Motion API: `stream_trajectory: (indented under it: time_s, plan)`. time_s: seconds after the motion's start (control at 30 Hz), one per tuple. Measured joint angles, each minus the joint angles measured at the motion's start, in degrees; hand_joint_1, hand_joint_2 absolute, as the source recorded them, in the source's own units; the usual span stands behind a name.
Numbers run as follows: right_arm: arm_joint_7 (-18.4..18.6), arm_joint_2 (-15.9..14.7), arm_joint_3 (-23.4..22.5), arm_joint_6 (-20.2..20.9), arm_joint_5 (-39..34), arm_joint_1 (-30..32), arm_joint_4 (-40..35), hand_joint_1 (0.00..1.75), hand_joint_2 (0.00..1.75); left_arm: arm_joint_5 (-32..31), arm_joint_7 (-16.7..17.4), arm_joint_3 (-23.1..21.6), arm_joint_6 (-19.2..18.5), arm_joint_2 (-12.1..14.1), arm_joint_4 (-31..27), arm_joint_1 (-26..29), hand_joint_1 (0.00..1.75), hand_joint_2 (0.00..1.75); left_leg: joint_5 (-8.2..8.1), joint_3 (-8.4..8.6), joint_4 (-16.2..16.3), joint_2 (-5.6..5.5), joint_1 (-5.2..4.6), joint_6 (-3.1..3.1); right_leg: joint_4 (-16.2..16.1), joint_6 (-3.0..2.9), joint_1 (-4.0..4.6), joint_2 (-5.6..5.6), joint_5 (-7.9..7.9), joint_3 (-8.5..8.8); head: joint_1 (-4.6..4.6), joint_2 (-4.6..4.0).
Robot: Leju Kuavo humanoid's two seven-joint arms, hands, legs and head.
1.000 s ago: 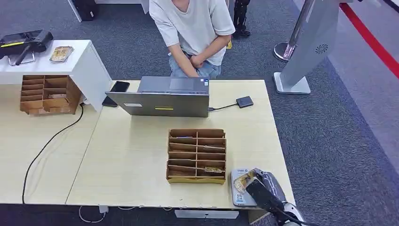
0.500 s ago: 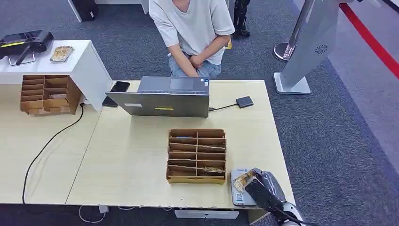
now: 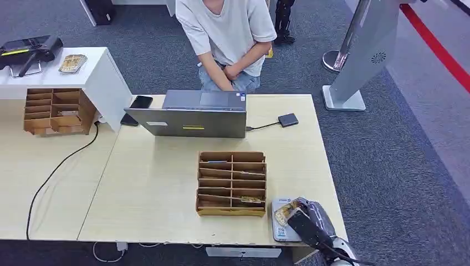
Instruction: Pass the card to the sensor for recognition and then transmit it.
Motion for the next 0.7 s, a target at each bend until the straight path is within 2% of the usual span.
stream_trajectory:
  time_s: [0.7]
  plan:
    - [0.5, 0.0, 0.2, -2.3, 1.5, 0.0, -0.6, 1.75, 1.75, 0.9, 0.0, 0.0, 0.2, 0.0, 0.0, 0.0, 0.00, 0.00, 0.00, 0.02, 0.0, 0.00, -0.01, 0.00, 0.0, 0.00, 0.00, 0.00, 0.00, 0.00, -0.02, 0.00]
